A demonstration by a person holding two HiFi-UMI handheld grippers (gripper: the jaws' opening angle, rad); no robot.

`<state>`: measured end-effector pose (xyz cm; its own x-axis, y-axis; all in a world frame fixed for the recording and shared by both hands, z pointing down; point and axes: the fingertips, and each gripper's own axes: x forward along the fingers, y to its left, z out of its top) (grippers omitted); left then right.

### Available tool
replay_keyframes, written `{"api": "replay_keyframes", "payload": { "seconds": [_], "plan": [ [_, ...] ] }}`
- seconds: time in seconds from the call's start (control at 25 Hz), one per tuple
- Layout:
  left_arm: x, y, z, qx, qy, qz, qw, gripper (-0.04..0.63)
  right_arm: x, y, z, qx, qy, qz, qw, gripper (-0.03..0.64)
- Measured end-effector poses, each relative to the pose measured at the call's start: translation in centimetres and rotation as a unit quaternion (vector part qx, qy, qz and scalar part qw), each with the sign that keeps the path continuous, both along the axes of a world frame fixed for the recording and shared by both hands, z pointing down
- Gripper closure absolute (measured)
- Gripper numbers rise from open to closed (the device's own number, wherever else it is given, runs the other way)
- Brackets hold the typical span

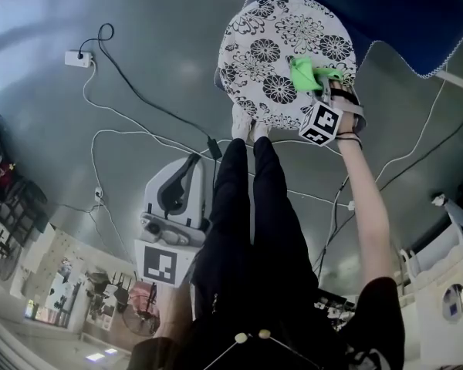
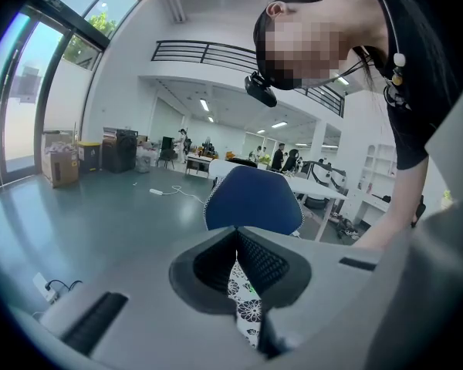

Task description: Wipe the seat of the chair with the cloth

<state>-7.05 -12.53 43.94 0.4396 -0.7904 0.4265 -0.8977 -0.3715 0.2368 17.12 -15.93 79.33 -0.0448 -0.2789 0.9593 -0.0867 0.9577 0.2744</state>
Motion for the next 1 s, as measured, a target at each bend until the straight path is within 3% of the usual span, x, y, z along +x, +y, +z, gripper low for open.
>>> {"api": "replay_keyframes", "payload": {
  "seconds": [0.36, 0.8, 1.0],
  "plan": [
    [0.4, 0.1, 0.2, 0.001, 0.004, 0.006, 1.0000, 0.588, -0.1, 10.3, 1.2, -0.070, 0.005, -0.013, 0.997, 0.565],
    [-0.4, -0.2, -0.5, 0.012, 0.006, 0.012, 0.9998, 0.588, -2.0, 14.4, -0.1, -0.122, 0.003, -0.019, 0.992, 0.565],
    [-0.5, 0.0, -1.2, 0.020, 0.007, 0.016, 0.9997, 0.589, -1.5, 18.5, -0.1, -0.169, 0.011, -0.026, 0.985, 0.565]
  ]
}}
